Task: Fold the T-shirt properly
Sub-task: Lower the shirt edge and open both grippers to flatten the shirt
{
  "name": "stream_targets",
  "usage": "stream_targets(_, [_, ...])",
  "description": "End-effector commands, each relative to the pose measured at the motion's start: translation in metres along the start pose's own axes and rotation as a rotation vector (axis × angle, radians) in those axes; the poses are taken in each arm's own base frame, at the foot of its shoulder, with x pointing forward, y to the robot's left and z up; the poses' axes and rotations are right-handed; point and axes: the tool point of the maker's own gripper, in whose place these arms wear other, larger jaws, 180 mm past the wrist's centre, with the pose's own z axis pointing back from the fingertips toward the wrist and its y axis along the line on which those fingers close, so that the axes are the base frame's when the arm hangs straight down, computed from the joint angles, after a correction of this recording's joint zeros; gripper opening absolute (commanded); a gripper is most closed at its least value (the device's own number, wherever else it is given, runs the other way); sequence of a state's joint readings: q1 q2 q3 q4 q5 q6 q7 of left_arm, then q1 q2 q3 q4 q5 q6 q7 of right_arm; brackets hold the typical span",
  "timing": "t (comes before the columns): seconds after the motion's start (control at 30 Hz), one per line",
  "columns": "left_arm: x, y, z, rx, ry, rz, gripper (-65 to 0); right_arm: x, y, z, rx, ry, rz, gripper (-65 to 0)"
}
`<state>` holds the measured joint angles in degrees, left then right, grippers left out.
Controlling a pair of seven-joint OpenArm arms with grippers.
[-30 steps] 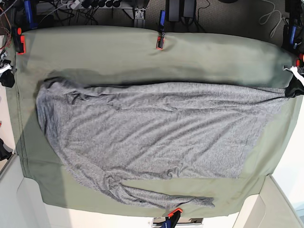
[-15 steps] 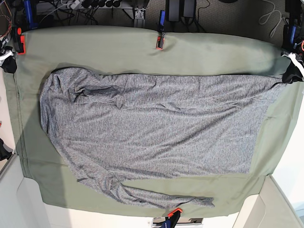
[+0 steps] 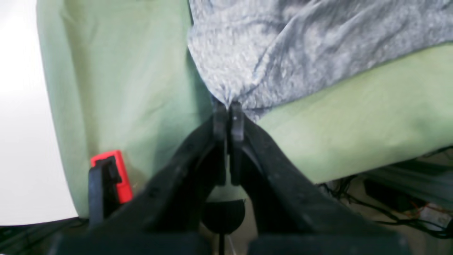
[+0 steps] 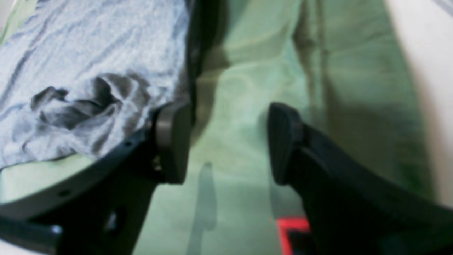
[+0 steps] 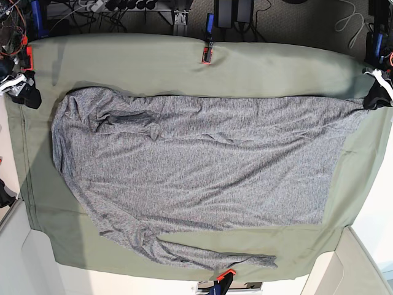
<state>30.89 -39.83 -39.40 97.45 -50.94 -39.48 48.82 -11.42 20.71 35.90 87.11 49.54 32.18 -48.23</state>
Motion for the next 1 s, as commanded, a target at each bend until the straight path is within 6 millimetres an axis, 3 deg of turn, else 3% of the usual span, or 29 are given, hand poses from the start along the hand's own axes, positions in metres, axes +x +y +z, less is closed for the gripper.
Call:
stream_targets(0.0, [0.014,0.002,0.005,0.001,-0.038,-0.027,-65.0,0.015,0.01,-0.002,0.032,-0.041,0.029,-30.5])
stream_targets(0.13, [0.014,0.003,0.005,0.001,-0.037,-0.028,-65.0,0.006,0.033,-0.022,0.082,-0.003,0.058,-30.5])
stream_targets(0.4, [0.015,0.002,0.005,-0.004,-0.042,-0.024,-65.0,0.006,0.063,-0.049,0.124,0.013,0.079,-30.5])
stream_targets(0.6, [0.015,0.002,0.005,-0.003,-0.041,-0.024,-65.0,-0.004,0.06,-0.054,0.08,0.037,0.072,-30.5])
stream_targets(0.7, [0.015,0.002,0.005,-0.003,-0.041,-0.024,-59.8,-0.005,0.056,-0.055,0.062,0.046,0.08,-30.7])
stream_targets(0.77, [0.015,0.002,0.005,-0.004,-0.041,-0.024,-59.7,-0.005,0.055,-0.055,0.055,0.041,0.086,-36.9])
stream_targets(0.87, [0.015,0.002,0.005,-0.003,-0.041,-0.024,-59.7,-0.003,0.052,-0.055,0.038,0.034,0.115,-63.8])
stream_targets(0.97, [0.015,0.002,0.005,-0.003,-0.041,-0.025,-59.7,-0.004,0.049,-0.055,0.025,0.041,0.128,-65.0])
